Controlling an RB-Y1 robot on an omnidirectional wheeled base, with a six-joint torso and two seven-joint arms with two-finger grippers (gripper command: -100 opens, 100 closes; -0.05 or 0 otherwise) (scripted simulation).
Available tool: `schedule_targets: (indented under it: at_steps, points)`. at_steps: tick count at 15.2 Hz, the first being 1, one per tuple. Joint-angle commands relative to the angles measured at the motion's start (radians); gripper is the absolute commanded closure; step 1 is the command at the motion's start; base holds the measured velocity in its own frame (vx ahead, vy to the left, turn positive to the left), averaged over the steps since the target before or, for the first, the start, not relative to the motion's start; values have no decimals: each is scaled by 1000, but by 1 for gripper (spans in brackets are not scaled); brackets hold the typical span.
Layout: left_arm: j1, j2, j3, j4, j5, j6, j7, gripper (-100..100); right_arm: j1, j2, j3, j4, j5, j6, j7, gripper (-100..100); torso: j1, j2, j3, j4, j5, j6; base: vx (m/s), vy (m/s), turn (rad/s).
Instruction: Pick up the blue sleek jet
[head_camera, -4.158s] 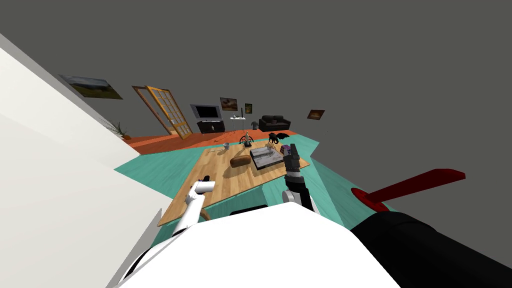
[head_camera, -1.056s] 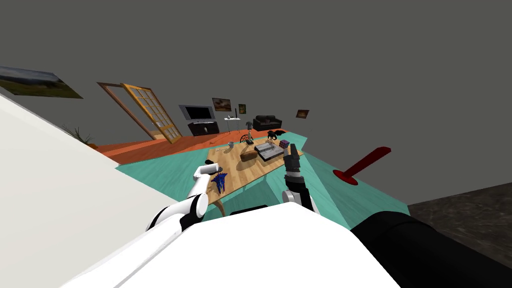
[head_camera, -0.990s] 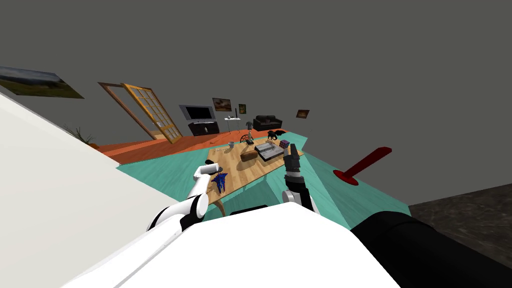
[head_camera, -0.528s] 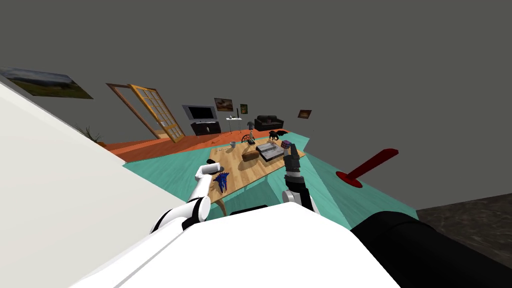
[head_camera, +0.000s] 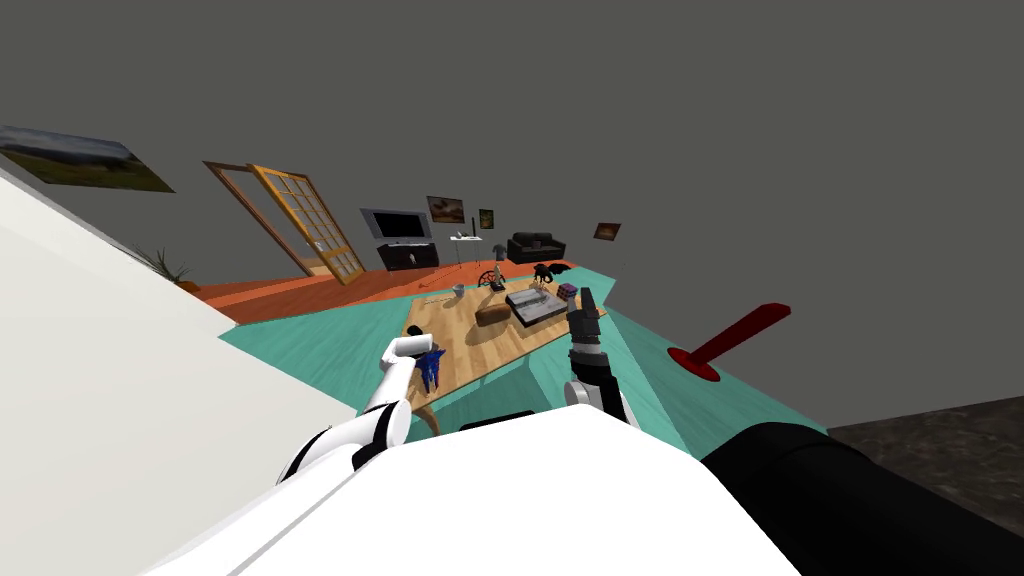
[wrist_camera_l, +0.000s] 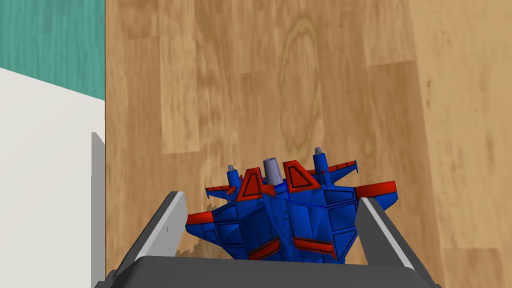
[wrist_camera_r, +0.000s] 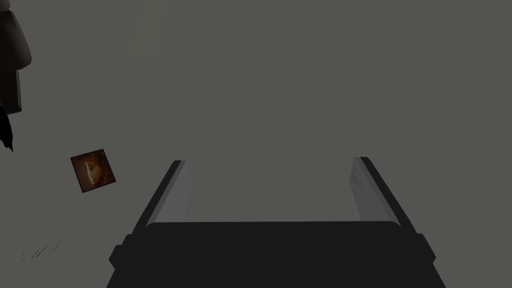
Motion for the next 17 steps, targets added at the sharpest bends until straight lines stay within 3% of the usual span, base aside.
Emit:
schedule_targets:
  at_steps: [1,16,17]
  points:
    - [27,15,-5,-4,-34,5,13,-100,0,0,0,0,0,0,0,0,0,0,0,0,0,0,58,-171,-4]
    - [150,124,-27,71,-225,-23,88,-100,0,0,0,0,0,0,0,0,1,0,0,0,0,0,54,-164,-1]
    - [140,116,-24,64,-209,-19,81,-100,0,0,0,0,0,0,0,0,2,0,0,0,0,0,34,-92,13]
